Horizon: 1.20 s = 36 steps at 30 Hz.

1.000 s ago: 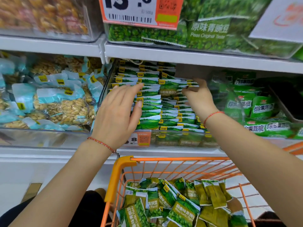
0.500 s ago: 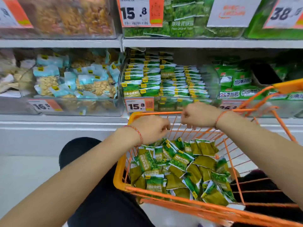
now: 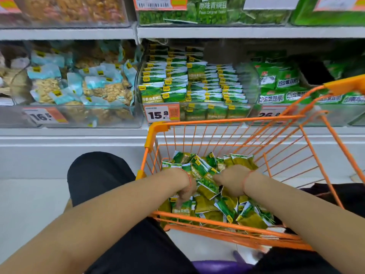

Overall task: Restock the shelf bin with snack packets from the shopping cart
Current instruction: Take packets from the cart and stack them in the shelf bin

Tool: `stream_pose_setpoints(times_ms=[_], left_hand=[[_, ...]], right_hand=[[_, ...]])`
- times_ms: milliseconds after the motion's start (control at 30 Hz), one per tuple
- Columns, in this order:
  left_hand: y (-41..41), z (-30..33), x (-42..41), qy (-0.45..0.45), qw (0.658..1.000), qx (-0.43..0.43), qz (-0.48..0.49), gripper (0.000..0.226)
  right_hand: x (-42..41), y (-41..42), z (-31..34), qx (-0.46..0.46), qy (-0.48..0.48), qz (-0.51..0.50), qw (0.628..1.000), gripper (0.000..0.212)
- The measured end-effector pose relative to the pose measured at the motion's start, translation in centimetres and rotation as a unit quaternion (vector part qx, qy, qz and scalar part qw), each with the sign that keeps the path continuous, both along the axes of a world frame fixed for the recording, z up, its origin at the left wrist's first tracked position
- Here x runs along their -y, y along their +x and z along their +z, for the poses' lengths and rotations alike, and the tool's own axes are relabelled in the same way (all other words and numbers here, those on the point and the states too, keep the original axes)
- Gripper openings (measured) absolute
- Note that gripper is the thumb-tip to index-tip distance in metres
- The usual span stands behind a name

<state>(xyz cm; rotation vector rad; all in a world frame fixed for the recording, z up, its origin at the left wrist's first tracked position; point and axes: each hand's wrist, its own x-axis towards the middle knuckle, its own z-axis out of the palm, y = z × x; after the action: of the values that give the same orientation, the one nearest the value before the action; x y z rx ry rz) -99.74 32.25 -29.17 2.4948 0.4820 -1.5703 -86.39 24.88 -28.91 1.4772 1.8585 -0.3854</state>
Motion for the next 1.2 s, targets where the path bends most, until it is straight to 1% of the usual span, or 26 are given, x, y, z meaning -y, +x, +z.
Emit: stream_pose_setpoints(times_ms=[67,167,267,333,400,500,633,700,767,833,867,900,933,967,1000,1033,1067,1100,1133,1167,1200], left_hand=[[0.0,0.3,0.1,-0.007,1.0,0.019,0.012,0.07],[0.0,0.1,0.0,-0.043,0.998,0.039,0.03,0.069],[0.0,-0.5,0.7,-0.041,0.999,0.031,-0.009,0.07],[0.1,-0.9,1.1,-0.035,0.998,0.048,-0.022,0.065],[0.0,-0.7,1.2,-0.047,0.996,0.076,0.005,0.06],[-0.2,0.4,0.6,-0.062,0.993,0.099,0.029,0.056],[-0.9,2.3,-0.8,-0.083,0.983,0.14,0.088,0.047],[-1.5,3.4,-1.9,-0.104,0.965,0.194,0.14,0.042],[-2.1,4.9,-3.1,-0.133,0.937,0.25,0.203,0.044],[-2.7,6.5,-4.1,-0.166,0.899,0.311,0.261,0.04],[-3.0,7.4,-4.5,-0.18,0.877,0.342,0.285,0.036],[-3.3,8.1,-4.9,-0.192,0.855,0.373,0.305,0.035],[-3.6,8.7,-5.0,-0.211,0.828,0.405,0.325,0.032],[-3.9,9.0,-5.2,-0.231,0.791,0.439,0.358,0.03],[-4.0,9.4,-5.1,-0.263,0.741,0.47,0.401,0.029],[-4.1,9.3,-5.1,-0.301,0.68,0.493,0.452,0.029],[-4.0,9.5,-4.8,-0.345,0.616,0.508,0.494,0.028],[-3.7,9.5,-4.4,-0.383,0.556,0.517,0.526,0.026],[-3.5,9.4,-4.0,-0.414,0.503,0.523,0.549,0.024],[-3.2,9.3,-3.6,-0.442,0.459,0.528,0.561,0.026],[-2.9,9.1,-3.3,-0.469,0.421,0.534,0.563,0.036]], right_hand=[[0.3,0.1,-0.1,0.001,-0.01,0.004,1.0,0.057],[0.7,0.2,-0.4,-0.007,-0.025,0.005,1.0,0.06],[0.8,0.2,-0.9,-0.013,-0.032,0.011,0.999,0.067],[1.1,0.1,-1.1,-0.022,-0.017,0.023,0.999,0.062],[1.4,0.0,-1.3,-0.031,-0.008,0.034,0.999,0.058],[1.4,-0.2,-1.2,-0.034,-0.033,0.023,0.999,0.056],[0.7,-0.1,-0.3,-0.043,-0.058,-0.032,0.997,0.042],[0.1,0.5,0.7,-0.062,-0.053,-0.079,0.994,0.041],[-0.8,1.2,2.2,-0.109,-0.02,-0.163,0.98,0.035],[-1.2,1.9,4.6,-0.177,0.039,-0.246,0.952,0.033],[-1.2,2.2,5.7,-0.214,0.076,-0.277,0.934,0.031],[-1.0,2.4,6.7,-0.267,0.114,-0.306,0.907,0.025],[-0.7,2.5,7.5,-0.334,0.155,-0.331,0.869,0.017],[-0.4,2.4,8.0,-0.41,0.189,-0.358,0.817,0.015],[0.0,2.2,8.3,-0.478,0.221,-0.385,0.758,0.014],[0.2,2.2,8.3,-0.531,0.247,-0.414,0.697,0.013],[0.5,2.1,8.4,-0.569,0.268,-0.44,0.641,0.01],[0.7,2.2,8.2,-0.597,0.278,-0.46,0.595,0.005],[1.0,2.2,8.3,-0.618,0.281,-0.478,0.557,0.004],[1.3,2.2,8.5,-0.636,0.28,-0.485,0.532,0.01],[1.5,2.2,8.8,-0.648,0.278,-0.492,0.51,0.016]])
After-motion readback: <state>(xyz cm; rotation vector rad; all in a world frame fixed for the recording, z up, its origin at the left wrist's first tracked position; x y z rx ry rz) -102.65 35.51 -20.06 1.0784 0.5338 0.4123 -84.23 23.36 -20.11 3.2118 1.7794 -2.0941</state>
